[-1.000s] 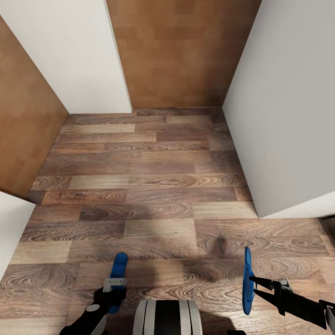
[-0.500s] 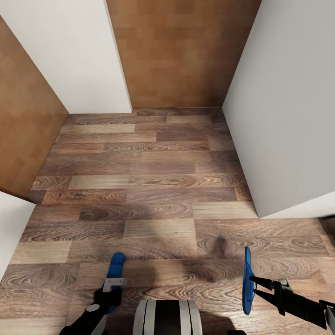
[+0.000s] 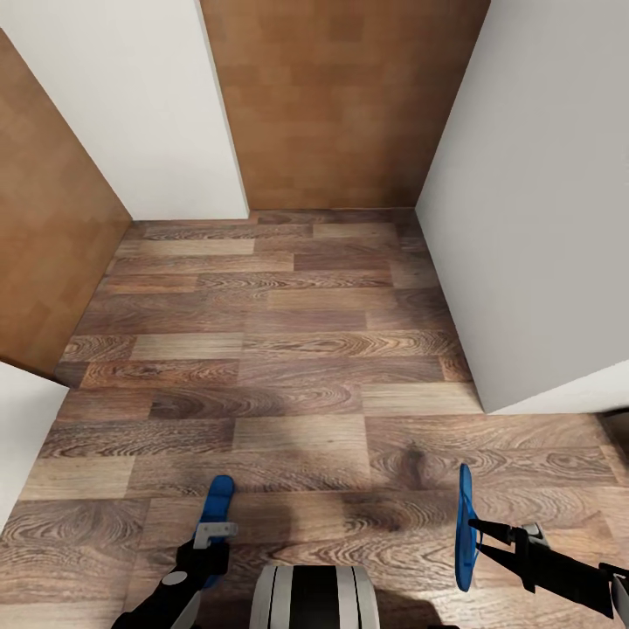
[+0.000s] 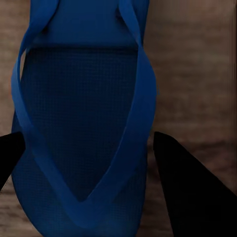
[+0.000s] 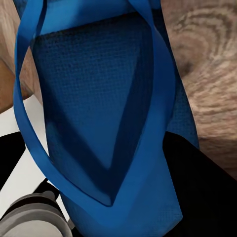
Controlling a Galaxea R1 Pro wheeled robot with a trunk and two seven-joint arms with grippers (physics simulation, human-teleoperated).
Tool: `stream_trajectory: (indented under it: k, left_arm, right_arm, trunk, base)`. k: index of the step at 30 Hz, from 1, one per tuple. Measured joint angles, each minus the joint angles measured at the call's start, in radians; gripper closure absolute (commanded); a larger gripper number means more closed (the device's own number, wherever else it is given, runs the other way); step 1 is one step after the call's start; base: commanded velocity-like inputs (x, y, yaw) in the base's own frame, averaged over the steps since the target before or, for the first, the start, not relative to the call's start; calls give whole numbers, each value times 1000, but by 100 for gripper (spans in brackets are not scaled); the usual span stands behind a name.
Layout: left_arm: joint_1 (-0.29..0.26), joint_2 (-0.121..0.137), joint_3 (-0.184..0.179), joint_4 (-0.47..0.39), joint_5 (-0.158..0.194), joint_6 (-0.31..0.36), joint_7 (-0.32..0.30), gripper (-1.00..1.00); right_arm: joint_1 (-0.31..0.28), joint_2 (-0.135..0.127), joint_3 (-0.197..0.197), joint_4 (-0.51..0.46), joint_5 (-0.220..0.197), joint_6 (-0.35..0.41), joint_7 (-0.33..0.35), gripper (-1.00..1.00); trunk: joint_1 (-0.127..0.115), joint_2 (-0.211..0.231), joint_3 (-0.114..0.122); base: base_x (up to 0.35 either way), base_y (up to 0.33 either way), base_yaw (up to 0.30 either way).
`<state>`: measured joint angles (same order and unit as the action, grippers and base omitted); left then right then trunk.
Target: In the bedroom, move the book from the bed onto either nightstand, and place the two sandals side by side next to the bed.
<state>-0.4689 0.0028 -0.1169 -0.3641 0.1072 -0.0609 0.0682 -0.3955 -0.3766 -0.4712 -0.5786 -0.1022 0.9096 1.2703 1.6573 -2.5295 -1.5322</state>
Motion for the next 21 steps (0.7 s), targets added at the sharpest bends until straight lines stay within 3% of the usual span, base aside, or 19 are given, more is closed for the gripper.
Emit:
stream_trajectory:
  k: [3,21]
  left_arm:
    - [0,0,0,0,-1,0,0,100]
    - [0,0,-2,0,-1,0,-1,100]
  right_arm:
    - [0,0,0,0,0,0,0,100]
    - [0,0,0,0,-1,1,0,100]
  trunk:
    - [0,0,0]
    - [-8,4,70]
  base:
    - [0,0,0]
    - [0,0,0]
